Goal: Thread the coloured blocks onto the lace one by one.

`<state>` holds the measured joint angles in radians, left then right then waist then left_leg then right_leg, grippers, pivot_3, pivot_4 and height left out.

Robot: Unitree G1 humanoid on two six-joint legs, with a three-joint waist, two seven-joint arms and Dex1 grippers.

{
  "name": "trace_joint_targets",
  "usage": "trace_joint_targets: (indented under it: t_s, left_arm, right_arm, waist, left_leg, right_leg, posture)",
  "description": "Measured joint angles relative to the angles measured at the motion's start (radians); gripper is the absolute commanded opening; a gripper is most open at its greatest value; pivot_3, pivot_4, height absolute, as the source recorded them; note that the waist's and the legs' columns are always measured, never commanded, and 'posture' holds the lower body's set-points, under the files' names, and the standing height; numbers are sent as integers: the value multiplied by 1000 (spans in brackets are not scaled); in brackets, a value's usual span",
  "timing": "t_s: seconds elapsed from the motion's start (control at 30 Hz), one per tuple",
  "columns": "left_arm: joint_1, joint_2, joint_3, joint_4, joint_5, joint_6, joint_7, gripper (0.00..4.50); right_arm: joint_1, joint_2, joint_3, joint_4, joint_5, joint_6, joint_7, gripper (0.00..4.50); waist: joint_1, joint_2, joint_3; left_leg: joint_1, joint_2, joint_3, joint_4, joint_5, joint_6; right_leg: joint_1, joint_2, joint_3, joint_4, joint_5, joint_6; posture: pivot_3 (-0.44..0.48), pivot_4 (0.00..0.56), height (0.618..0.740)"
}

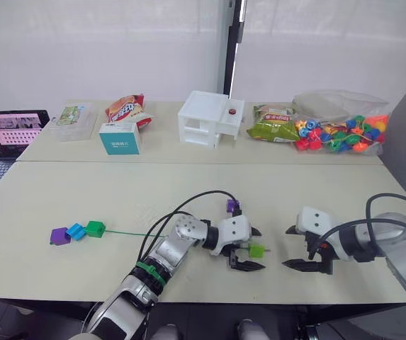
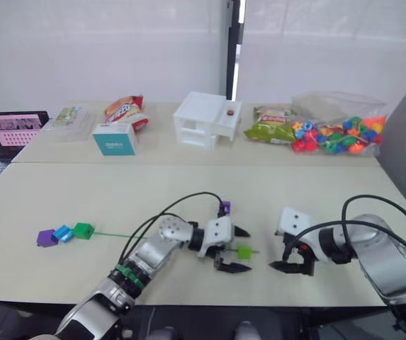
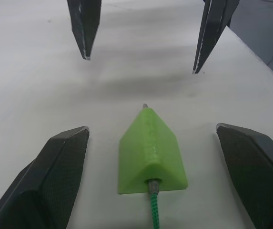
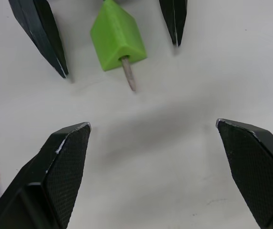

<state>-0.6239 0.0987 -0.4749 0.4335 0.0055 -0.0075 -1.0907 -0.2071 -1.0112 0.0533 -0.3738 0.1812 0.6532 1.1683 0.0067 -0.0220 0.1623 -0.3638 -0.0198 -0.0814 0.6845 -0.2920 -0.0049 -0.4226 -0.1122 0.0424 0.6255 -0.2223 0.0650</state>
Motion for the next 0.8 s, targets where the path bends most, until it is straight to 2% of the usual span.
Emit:
trace_joint_targets:
  t_s: [0.27,0.53,0.77,0.8]
  left_arm:
    - [-12,14,-33,0,25,-9,-9,1364]
    - [-20,31,-38,-8,33,-9,-6,1349]
    - [-19,43,-39,-23,33,1,3,1349]
    - [-18,44,-39,-25,33,2,4,1349]
  right_arm:
    - [-1,21,19,-19,12,2,-43,4500]
    - [-85,44,144,24,-21,-9,-57,4500]
    - [-95,60,190,22,-19,0,-58,2313]
    - [-95,60,195,21,-21,-1,-60,2271]
  waist:
    - [3,0,0]
    - [-6,0,0]
    - [-9,0,0]
    - [-9,0,0]
  left_leg:
    - [0,0,0,1,0,0]
    - [2,0,0,2,0,0]
    - [2,0,0,2,0,0]
    - [2,0,0,2,0,0]
  right_leg:
    - [2,0,0,-1,0,0]
    - [2,0,0,0,0,0]
    - [2,0,0,1,0,0]
    - [2,0,0,1,0,0]
  posture:
    - [0,150,740]
    - [0,150,740]
    - [0,150,740]
    - [0,150,740]
